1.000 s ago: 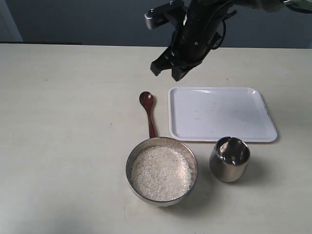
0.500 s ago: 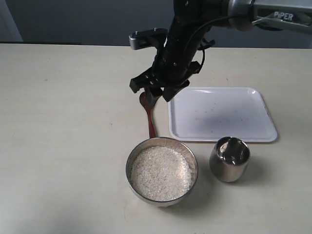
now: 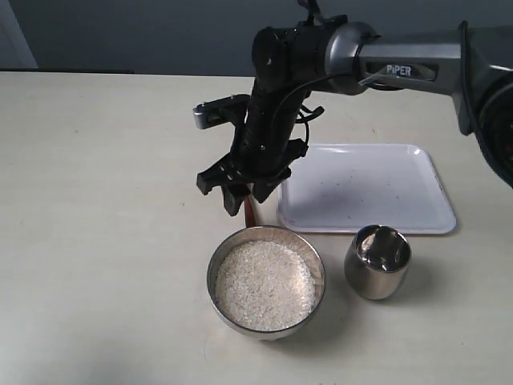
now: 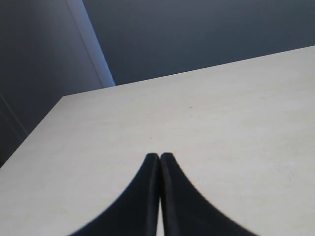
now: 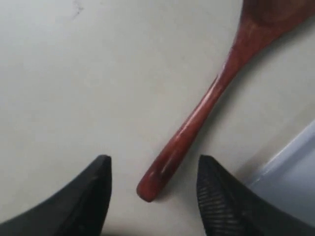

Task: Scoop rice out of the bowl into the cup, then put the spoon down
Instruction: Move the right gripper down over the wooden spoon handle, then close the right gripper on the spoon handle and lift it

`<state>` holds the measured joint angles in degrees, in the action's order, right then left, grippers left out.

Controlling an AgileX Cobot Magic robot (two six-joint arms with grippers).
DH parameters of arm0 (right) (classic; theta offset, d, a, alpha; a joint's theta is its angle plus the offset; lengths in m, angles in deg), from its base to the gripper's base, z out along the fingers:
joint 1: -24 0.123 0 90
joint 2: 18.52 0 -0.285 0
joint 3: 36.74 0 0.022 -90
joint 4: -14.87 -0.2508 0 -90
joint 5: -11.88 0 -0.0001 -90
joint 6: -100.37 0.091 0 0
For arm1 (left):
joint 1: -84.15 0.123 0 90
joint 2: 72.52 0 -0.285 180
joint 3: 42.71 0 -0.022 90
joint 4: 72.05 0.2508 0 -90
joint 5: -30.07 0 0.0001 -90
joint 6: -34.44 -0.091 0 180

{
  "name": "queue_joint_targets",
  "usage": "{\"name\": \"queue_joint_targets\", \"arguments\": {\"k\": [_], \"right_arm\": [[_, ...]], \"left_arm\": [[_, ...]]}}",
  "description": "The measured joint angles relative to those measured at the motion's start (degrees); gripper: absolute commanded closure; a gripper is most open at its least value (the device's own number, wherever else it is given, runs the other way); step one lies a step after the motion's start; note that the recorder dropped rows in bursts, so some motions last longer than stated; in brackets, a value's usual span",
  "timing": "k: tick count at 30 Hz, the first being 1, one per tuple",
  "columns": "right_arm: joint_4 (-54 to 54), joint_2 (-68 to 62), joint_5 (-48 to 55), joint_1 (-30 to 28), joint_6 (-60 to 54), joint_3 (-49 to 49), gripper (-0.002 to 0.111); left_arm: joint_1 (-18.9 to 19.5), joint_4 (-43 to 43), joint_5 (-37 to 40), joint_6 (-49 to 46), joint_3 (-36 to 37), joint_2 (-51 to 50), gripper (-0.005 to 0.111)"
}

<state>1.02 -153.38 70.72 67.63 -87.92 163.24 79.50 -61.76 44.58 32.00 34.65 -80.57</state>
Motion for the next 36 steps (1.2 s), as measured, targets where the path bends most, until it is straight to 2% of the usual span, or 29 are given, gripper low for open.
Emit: {"name": "queue_joint_targets", "arguments": {"k": [25, 27, 29, 33, 36], "right_arm": [[4.13, -4.71, -2.61, 0.52, 6.81, 0.46, 0.057], [4.27, -4.71, -2.51, 0.52, 7.55, 0.49, 0.063], [4.27, -4.71, -2.51, 0.56, 7.87, 0.49, 0.076], [5.56, -4.93, -2.35, 0.90, 8.29, 0.49, 0.109], [5.80, -4.93, -2.35, 1.33, 8.29, 0.49, 0.109]], "left_arm": [[0.00, 0.00, 0.00, 0.00, 0.00, 0.00, 0.106], [0.00, 0.00, 0.00, 0.00, 0.00, 0.00, 0.106], [0.00, 0.00, 0.00, 0.00, 0.00, 0.00, 0.106], [0.00, 0.00, 0.00, 0.00, 0.00, 0.00, 0.106], [0.00, 0.00, 0.00, 0.00, 0.00, 0.00, 0.106]]}}
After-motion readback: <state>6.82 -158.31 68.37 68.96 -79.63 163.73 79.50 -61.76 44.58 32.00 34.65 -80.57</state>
